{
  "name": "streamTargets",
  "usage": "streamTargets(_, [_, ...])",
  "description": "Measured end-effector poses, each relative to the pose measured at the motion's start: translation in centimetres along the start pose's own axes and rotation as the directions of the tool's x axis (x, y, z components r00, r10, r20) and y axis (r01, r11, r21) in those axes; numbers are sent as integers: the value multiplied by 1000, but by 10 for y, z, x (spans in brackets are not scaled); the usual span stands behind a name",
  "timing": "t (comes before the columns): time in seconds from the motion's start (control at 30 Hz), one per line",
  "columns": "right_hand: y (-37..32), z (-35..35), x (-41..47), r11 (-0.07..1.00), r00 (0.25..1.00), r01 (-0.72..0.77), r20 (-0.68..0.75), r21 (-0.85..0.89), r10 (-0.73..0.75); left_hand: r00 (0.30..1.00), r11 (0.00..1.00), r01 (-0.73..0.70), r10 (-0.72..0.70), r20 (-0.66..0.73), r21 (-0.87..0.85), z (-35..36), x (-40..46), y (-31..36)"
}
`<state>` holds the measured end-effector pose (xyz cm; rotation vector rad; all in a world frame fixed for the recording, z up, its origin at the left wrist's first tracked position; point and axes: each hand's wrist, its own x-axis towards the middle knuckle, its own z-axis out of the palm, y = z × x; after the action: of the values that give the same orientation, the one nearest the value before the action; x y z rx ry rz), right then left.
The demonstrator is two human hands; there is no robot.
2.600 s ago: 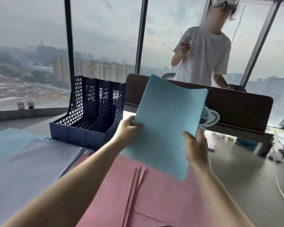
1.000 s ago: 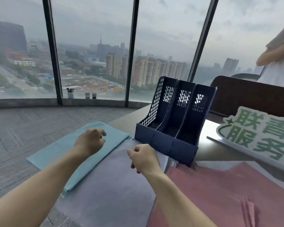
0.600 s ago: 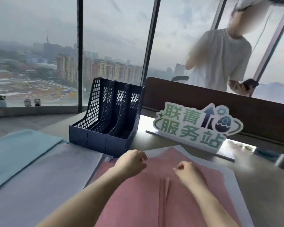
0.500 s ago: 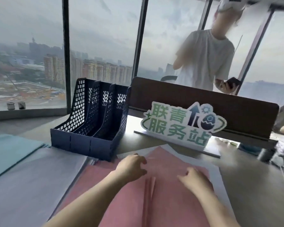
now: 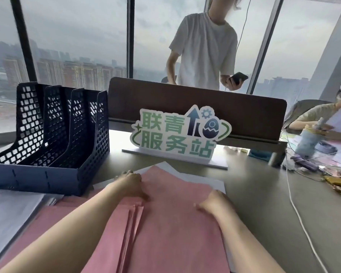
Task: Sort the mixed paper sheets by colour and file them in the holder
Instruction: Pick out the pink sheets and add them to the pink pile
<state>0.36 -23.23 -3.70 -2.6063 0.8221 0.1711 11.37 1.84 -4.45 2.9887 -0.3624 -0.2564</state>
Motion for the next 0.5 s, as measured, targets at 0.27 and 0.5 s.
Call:
streamTargets(0.27, [8, 5, 13, 971, 999, 29, 12, 239, -33, 998, 996, -41, 37, -46, -75, -1, 15, 8])
streamTargets(0.5, [32, -2, 21, 703, 965, 259, -216, 662, -151, 946, 866, -211, 64, -318, -454, -11, 19, 15])
